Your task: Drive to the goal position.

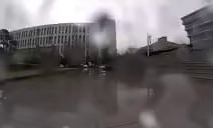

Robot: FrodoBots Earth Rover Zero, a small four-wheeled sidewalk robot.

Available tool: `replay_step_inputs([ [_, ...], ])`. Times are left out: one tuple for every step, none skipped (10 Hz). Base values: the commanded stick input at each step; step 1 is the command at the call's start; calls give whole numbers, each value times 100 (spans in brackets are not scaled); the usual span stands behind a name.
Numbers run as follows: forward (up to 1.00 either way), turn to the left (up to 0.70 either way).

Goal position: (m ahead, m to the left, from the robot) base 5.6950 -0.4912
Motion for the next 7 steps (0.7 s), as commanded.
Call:
replay_step_inputs([
  [100, 0],
  [100, 0],
  [100, 0],
  [100, 34],
  [100, 40],
  [100, 40],
  [100, 40],
])
